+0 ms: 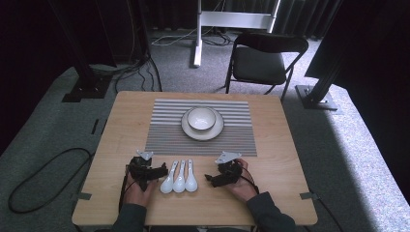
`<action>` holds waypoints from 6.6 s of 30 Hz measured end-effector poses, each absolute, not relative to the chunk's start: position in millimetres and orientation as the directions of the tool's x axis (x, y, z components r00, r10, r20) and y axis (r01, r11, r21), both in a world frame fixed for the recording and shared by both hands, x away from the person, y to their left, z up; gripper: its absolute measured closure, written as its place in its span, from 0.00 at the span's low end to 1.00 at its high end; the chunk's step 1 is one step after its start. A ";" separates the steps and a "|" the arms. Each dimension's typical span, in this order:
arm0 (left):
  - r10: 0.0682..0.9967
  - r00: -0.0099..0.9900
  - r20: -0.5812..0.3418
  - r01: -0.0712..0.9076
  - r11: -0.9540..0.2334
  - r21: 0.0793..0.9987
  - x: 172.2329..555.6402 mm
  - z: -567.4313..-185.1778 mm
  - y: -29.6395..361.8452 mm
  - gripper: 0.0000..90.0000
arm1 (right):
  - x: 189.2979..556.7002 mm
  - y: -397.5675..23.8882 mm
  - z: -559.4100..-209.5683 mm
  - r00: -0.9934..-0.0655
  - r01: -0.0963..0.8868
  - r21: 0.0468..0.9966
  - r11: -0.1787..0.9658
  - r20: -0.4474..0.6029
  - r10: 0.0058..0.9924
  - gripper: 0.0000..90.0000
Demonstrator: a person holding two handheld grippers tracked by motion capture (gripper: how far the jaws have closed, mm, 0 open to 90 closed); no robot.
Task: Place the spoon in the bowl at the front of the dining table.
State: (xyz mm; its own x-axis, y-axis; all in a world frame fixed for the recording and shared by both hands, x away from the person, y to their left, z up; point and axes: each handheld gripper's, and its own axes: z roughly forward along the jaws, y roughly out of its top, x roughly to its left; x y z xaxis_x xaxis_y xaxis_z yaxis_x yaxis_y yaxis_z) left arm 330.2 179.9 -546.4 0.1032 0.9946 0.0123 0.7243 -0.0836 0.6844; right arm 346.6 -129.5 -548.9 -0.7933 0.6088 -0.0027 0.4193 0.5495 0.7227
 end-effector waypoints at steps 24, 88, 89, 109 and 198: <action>0.994 0.109 0.013 0.723 -0.088 0.685 330.8 -546.5 179.9 0.02 | 347.6 -130.8 -545.1 -0.791 0.409 0.722 0.558 -0.024 0.611 0.29; 0.994 0.105 0.011 0.724 -0.084 0.684 331.5 -546.4 179.4 0.02 | 329.6 -70.9 -532.7 -0.810 0.380 0.765 0.520 0.004 0.586 0.47; 0.994 0.105 0.011 0.725 -0.084 0.684 331.5 -546.4 179.4 0.02 | 330.6 -70.4 -532.3 -0.809 0.384 0.766 0.516 0.009 0.588 0.47; 0.994 0.105 0.011 0.725 -0.084 0.684 331.5 -546.4 179.4 0.02 | 343.9 -56.9 -537.1 -0.787 0.430 0.748 0.505 0.036 0.616 0.50; 0.994 0.105 0.011 0.724 -0.084 0.684 331.5 -546.4 179.4 0.02 | 349.3 -72.1 -533.5 -0.777 0.451 0.665 0.595 -0.036 0.629 0.82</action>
State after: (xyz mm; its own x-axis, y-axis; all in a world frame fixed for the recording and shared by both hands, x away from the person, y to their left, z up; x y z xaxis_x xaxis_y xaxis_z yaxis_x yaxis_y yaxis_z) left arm 331.5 179.4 -546.4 0.1049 0.9944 0.0110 0.7243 -0.0840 0.6843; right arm 349.3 -72.1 -533.5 -0.7766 0.6290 -0.0361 0.4510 0.5950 0.6652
